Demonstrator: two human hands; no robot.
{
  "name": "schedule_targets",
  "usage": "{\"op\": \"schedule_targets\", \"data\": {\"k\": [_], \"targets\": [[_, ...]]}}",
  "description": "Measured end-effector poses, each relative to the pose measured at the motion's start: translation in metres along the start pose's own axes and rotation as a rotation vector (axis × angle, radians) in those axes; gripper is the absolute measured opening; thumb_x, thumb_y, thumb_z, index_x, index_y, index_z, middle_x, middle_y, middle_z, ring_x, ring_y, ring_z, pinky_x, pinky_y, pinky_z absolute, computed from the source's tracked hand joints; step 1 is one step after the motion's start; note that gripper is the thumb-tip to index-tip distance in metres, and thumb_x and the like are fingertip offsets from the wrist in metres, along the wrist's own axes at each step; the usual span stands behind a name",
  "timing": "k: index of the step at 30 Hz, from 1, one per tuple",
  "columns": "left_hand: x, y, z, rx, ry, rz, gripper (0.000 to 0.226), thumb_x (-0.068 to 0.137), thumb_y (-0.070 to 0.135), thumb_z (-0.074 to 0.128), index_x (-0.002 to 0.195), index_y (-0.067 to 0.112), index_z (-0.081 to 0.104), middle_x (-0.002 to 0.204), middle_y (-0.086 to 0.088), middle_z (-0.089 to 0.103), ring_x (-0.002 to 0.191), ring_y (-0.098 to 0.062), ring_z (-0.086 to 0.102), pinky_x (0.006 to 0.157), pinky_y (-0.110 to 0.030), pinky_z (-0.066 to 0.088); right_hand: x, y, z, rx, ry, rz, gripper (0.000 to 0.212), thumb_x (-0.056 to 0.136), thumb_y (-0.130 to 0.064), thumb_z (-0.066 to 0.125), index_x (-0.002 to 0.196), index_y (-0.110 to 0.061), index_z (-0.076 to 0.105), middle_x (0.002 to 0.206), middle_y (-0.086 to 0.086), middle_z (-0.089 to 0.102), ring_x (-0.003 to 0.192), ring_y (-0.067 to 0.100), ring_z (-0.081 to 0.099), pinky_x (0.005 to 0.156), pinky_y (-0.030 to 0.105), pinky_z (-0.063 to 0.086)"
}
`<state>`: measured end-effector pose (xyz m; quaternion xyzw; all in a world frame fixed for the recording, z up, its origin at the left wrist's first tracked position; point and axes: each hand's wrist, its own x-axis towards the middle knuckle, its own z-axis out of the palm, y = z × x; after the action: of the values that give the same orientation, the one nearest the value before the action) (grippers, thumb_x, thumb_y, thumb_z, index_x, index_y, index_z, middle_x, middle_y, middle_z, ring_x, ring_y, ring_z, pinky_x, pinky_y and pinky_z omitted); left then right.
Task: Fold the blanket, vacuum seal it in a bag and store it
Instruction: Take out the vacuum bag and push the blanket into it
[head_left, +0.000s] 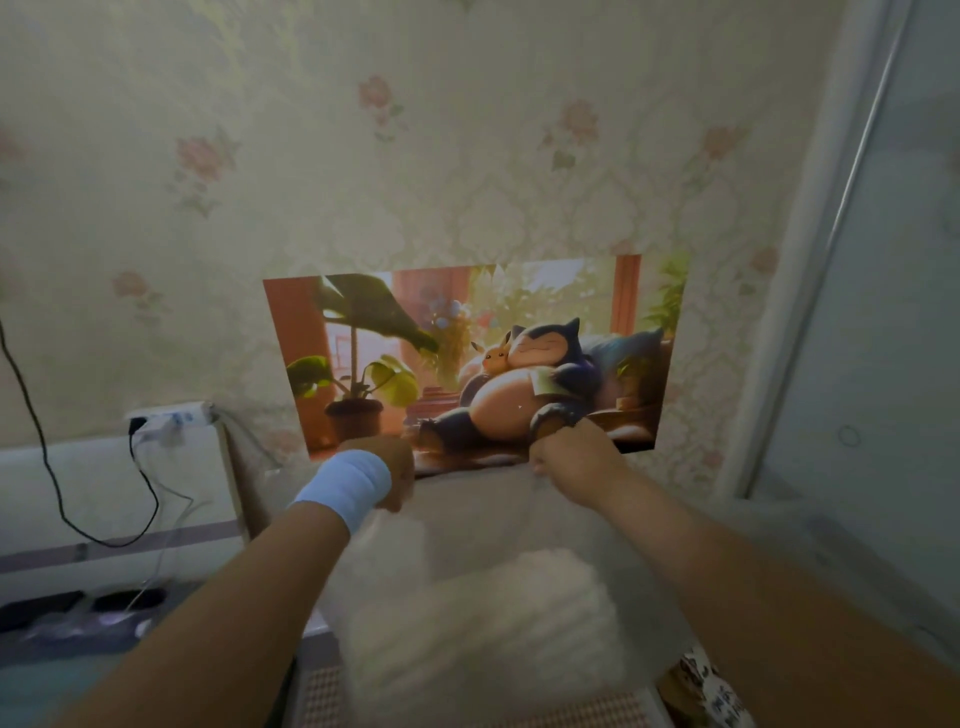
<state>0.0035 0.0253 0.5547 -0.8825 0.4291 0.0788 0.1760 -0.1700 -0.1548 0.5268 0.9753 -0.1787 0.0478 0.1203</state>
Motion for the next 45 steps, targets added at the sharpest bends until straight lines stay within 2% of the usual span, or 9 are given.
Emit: {"op": "schedule_targets", "data": {"k": [3,9,12,15,22,26,32,41,45], "targets": [[0.006,0.038,0.005,-0.157,0.110,0.134,0.060,0.078,0.041,0.069,0.134,0.030,0.051,0.130,0.001,0.057,0.114,-0.026,0.057,0.098,-0.038,0.048,0.004,-0.014,-0.011,-0.006,0.005,-0.033,0.024,0.100,-0.038,0.048,0.112,-0.031,0.068,0.118,0.000,0.062,0.115,0.026,0.055,0.103,0.039,0.036],[0.019,0.073,0.009,-0.590,0.263,0.123,0.016,0.085,0.017,0.059,0.090,0.020,0.074,0.088,-0.004,0.072,0.080,-0.026,0.068,0.082,-0.036,0.056,-0.004,-0.001,-0.029,0.143,0.001,-0.043,0.026,0.086,-0.049,0.064,0.100,-0.028,0.071,0.099,-0.002,0.068,0.097,0.023,0.062,0.087,0.036,0.048],[0.029,0.064,0.014,-0.600,0.228,0.102,0.016,0.085,0.016,0.062,0.092,0.022,0.075,0.086,0.000,0.072,0.077,-0.022,0.069,0.080,-0.034,0.058,-0.021,0.035,-0.041,-0.018,-0.299,0.075,0.047,0.071,-0.057,0.076,0.106,-0.027,0.067,0.100,-0.004,0.067,0.094,0.021,0.065,0.084,0.035,0.052],[0.035,0.066,0.016,-0.621,0.171,0.073,0.011,0.084,0.022,0.063,0.082,0.024,0.074,0.081,0.003,0.072,0.074,-0.020,0.069,0.078,-0.034,0.059,-0.042,0.067,-0.047,-0.051,-0.402,0.212,0.029,0.081,-0.031,0.073,0.107,-0.018,0.070,0.099,0.001,0.067,0.093,0.022,0.065,0.088,0.034,0.053],[0.021,0.123,-0.009,-0.461,0.201,0.309,0.059,0.080,0.031,0.069,0.136,0.027,0.048,0.127,0.004,0.058,0.114,-0.023,0.057,0.101,-0.034,0.045,-0.040,0.043,-0.054,0.153,-0.415,0.190,0.021,0.086,-0.025,0.070,0.105,-0.016,0.071,0.105,0.005,0.070,0.090,0.026,0.069,0.086,0.036,0.056],[0.019,0.147,-0.008,-0.727,0.295,0.346,0.033,0.080,0.016,0.069,0.110,0.028,0.067,0.098,0.004,0.071,0.089,-0.019,0.066,0.082,-0.029,0.052,-0.027,0.024,-0.055,0.145,-0.432,0.138,0.022,0.085,-0.026,0.075,0.103,-0.012,0.073,0.089,0.004,0.069,0.065,0.017,0.062,0.074,0.031,0.053],[0.028,0.118,0.003,-0.614,0.227,0.189,0.008,0.078,0.019,0.072,0.085,0.021,0.076,0.078,0.007,0.071,0.073,-0.012,0.065,0.064,-0.017,0.046,-0.030,0.056,-0.077,-0.133,-0.434,0.157,0.058,0.077,-0.037,0.081,0.126,-0.015,0.059,0.119,0.005,0.062,0.112,0.029,0.061,0.094,0.042,0.049],[0.030,0.157,-0.029,-0.672,0.401,0.384,0.010,0.084,0.033,0.066,0.083,0.028,0.057,0.080,0.009,0.059,0.072,-0.008,0.054,0.071,-0.021,0.046,-0.026,0.056,-0.077,-0.166,-0.163,0.067,0.048,0.078,-0.031,0.080,0.119,-0.012,0.066,0.114,0.006,0.068,0.105,0.028,0.064,0.073,0.034,0.047],[0.050,0.146,-0.027,-0.557,0.467,0.394,0.018,0.083,0.021,0.061,0.093,0.007,0.058,0.078,-0.004,0.057,0.068,-0.016,0.053,0.065,-0.030,0.046,-0.023,0.061,-0.071,-0.176,0.118,0.030,0.024,0.084,-0.038,0.068,0.100,-0.021,0.069,0.099,0.002,0.070,0.097,0.025,0.066,0.070,0.031,0.037]]}}
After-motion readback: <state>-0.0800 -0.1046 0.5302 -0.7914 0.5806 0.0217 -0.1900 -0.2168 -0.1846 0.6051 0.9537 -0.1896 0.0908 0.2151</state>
